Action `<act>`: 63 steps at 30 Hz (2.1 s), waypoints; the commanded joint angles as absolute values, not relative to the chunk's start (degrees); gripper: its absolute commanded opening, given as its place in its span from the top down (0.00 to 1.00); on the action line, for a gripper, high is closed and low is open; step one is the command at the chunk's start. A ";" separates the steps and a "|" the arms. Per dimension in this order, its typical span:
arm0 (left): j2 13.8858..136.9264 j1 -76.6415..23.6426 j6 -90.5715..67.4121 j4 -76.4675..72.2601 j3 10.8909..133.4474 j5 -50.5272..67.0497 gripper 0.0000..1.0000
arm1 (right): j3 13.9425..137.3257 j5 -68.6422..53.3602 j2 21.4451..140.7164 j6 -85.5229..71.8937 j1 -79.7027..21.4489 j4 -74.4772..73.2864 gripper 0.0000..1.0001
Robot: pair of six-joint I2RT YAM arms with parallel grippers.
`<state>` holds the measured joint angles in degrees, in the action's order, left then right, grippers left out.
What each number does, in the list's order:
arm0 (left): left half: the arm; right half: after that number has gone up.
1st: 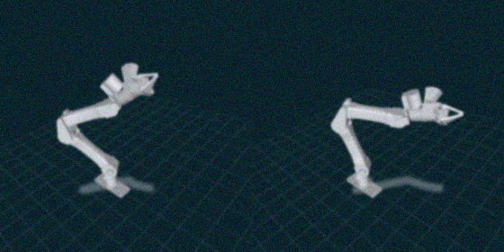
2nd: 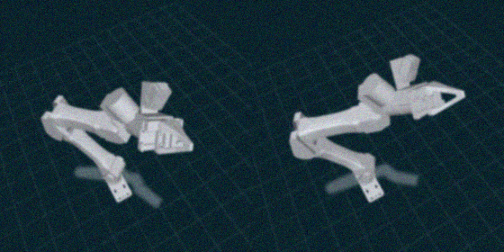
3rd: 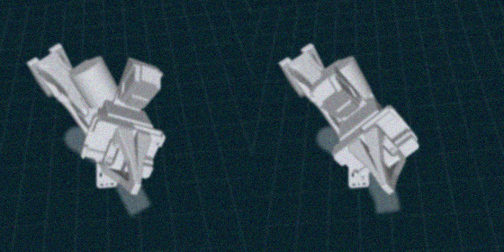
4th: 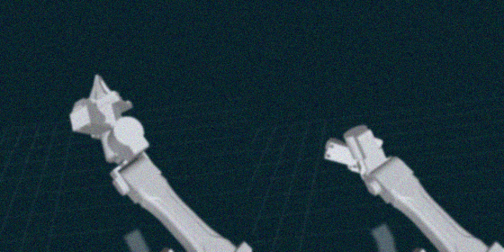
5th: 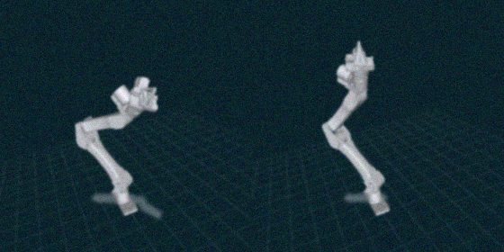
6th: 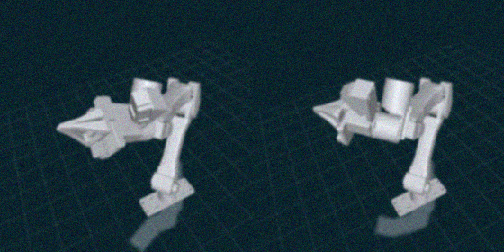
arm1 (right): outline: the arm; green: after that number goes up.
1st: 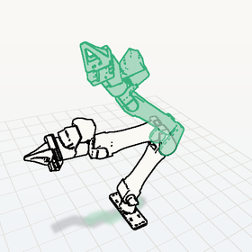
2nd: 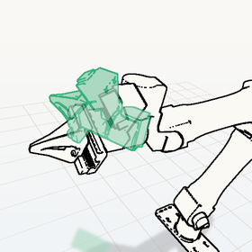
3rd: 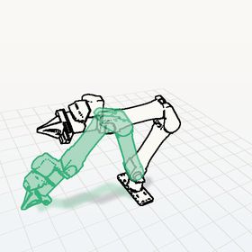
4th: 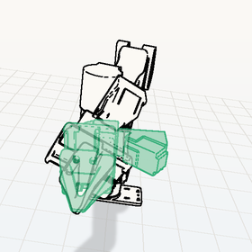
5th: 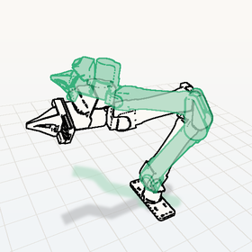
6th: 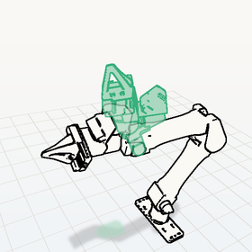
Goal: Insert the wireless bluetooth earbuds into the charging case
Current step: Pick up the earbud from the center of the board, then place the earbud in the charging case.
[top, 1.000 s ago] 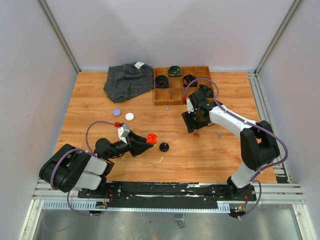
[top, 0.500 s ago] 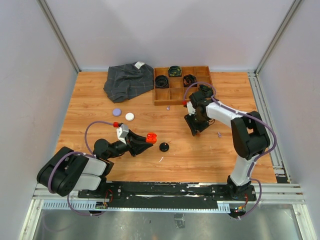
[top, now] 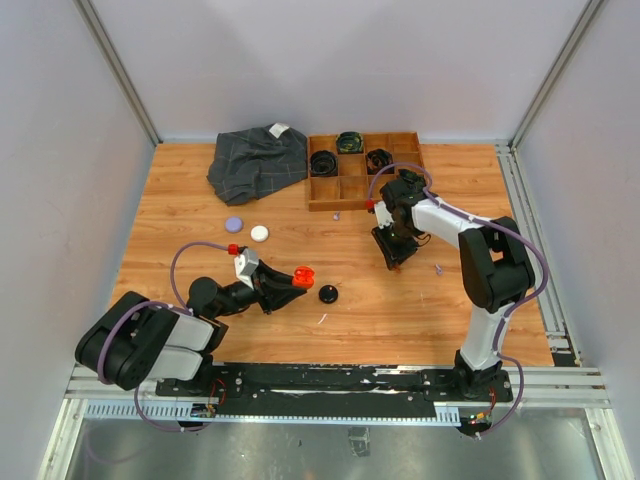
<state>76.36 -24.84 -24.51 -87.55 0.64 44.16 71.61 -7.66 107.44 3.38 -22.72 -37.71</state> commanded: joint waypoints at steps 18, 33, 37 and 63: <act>73.23 -24.44 -22.93 -94.88 -0.08 40.18 1.00 | 70.83 -8.96 101.62 0.38 -26.08 -40.25 0.85; 76.00 -24.43 -24.46 -101.55 -0.79 37.55 0.99 | 68.14 -11.15 82.06 -11.63 -36.52 -25.79 0.85; 77.30 -24.43 -22.35 -101.65 0.53 38.90 0.99 | 65.98 -11.25 77.31 -13.88 -40.24 -19.23 0.85; 68.40 -24.45 -7.24 -101.60 2.86 42.90 0.93 | 48.48 -6.86 64.31 -23.67 -54.34 15.36 0.86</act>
<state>70.19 -24.84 -9.93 -87.70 2.46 42.59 50.09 -10.20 65.45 -22.37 -51.81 7.88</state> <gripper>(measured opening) 0.275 0.199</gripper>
